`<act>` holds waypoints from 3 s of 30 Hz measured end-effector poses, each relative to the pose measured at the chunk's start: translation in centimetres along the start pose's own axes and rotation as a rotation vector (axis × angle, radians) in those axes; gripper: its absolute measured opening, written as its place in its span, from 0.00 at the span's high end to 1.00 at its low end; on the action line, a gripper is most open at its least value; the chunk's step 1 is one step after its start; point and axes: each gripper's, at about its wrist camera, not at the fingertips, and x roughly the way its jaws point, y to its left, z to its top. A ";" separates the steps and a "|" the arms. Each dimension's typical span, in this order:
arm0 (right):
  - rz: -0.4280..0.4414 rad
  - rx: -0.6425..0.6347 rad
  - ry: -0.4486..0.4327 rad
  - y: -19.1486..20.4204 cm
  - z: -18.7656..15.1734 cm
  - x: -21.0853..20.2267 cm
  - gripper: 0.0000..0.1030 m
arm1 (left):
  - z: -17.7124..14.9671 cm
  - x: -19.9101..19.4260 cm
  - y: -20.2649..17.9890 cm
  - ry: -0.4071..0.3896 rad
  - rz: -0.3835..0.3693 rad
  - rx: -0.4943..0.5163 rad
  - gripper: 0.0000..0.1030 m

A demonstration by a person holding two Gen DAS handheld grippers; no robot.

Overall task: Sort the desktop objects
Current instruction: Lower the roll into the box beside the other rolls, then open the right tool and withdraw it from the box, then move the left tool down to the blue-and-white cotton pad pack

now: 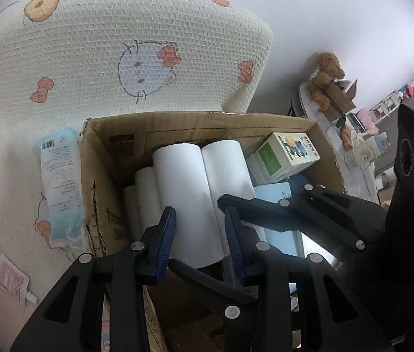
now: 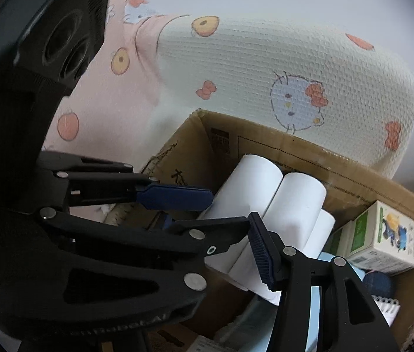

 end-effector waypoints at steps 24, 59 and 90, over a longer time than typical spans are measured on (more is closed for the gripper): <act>-0.109 0.105 -0.037 -5.6 -2.7 -2.5 0.50 | -0.9 0.0 -0.6 -0.032 0.093 0.032 0.75; -0.056 0.122 -0.131 0.7 0.6 -4.8 0.37 | -4.8 -9.8 9.7 -0.486 0.113 -0.241 0.48; -0.015 0.206 -0.138 10.8 5.6 2.8 0.37 | -11.3 -5.5 22.6 -0.453 -0.046 -0.516 0.48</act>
